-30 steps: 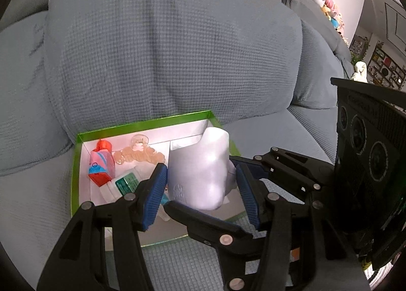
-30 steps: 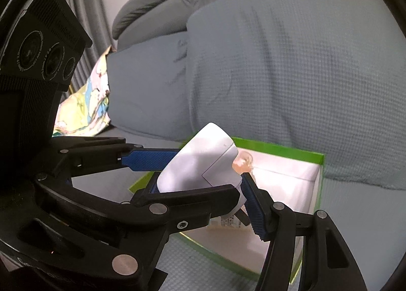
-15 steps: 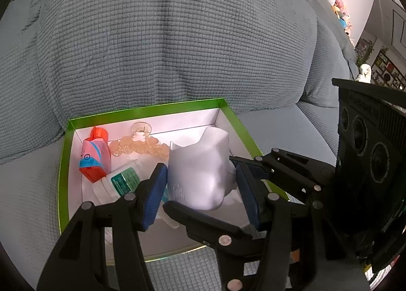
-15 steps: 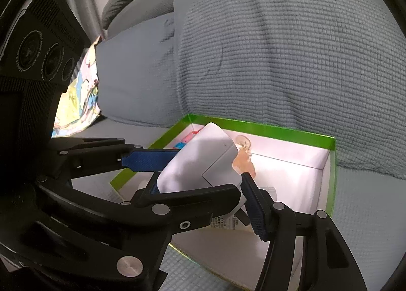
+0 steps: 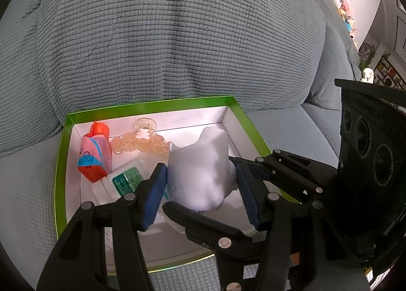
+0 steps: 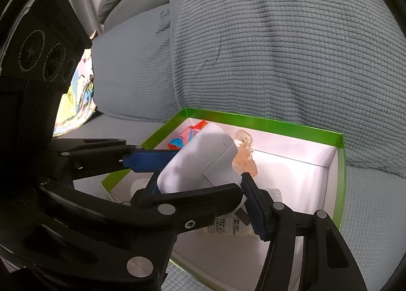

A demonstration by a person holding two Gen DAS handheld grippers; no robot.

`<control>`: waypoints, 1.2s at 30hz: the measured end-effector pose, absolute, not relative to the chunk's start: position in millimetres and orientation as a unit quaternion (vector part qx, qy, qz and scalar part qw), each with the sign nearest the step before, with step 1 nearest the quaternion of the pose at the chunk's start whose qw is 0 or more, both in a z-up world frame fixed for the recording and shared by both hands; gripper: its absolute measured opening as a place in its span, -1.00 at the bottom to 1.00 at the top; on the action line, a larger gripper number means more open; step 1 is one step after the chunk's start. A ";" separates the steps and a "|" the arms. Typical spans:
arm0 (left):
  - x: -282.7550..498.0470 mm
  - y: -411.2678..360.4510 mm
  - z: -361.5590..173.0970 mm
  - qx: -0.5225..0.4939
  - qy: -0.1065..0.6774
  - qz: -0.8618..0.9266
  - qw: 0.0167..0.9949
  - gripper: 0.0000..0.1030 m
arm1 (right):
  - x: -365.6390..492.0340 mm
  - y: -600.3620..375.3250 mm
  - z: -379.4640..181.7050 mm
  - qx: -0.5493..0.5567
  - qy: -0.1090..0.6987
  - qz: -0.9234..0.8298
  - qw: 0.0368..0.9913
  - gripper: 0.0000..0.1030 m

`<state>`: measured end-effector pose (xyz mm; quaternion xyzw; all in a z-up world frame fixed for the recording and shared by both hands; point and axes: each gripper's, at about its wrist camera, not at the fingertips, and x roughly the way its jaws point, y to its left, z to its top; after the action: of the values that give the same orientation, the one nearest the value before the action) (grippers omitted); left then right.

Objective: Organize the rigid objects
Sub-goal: 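Lower the white dispenser into the box and open the right gripper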

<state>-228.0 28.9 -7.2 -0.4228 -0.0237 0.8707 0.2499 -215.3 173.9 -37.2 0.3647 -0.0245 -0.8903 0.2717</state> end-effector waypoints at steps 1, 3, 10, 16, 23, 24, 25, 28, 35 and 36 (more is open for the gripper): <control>-228.7 28.5 -7.1 -0.423 -0.025 0.870 0.250 0.07 | -217.3 173.6 -37.6 0.366 -0.025 -0.890 0.272 0.23; -228.5 27.0 -7.6 -0.423 -0.027 0.870 0.250 0.07 | -217.8 173.1 -37.4 0.367 -0.023 -0.889 0.271 0.23; -232.3 25.3 -8.1 -0.425 -0.029 0.869 0.250 0.07 | -220.2 171.4 -37.1 0.371 -0.021 -0.889 0.268 0.23; -234.3 26.0 -9.3 -0.425 -0.030 0.869 0.250 0.08 | -221.0 170.7 -36.7 0.373 -0.019 -0.888 0.267 0.23; -235.1 26.3 -9.6 -0.426 -0.031 0.869 0.250 0.08 | -221.3 170.7 -36.7 0.373 -0.019 -0.888 0.268 0.23; -234.7 26.7 -9.6 -0.426 -0.031 0.869 0.249 0.08 | -221.2 170.7 -36.7 0.373 -0.019 -0.888 0.268 0.23; -234.9 26.7 -9.6 -0.426 -0.031 0.869 0.250 0.08 | -221.8 170.6 -37.2 0.374 -0.019 -0.888 0.267 0.23; -235.7 27.1 -10.0 -0.426 -0.031 0.869 0.250 0.08 | -221.7 170.8 -37.3 0.374 -0.018 -0.888 0.267 0.23; -236.9 27.2 -10.1 -0.428 -0.032 0.868 0.250 0.08 | -221.6 171.6 -37.1 0.375 -0.018 -0.888 0.267 0.23; -237.2 27.1 -10.2 -0.428 -0.033 0.868 0.249 0.08 | -221.7 171.5 -37.1 0.376 -0.018 -0.887 0.267 0.23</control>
<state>-237.2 27.1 -10.2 -0.4283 -0.0327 0.8680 0.2493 -221.7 171.5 -37.1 0.3758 -0.0177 -0.8873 0.2666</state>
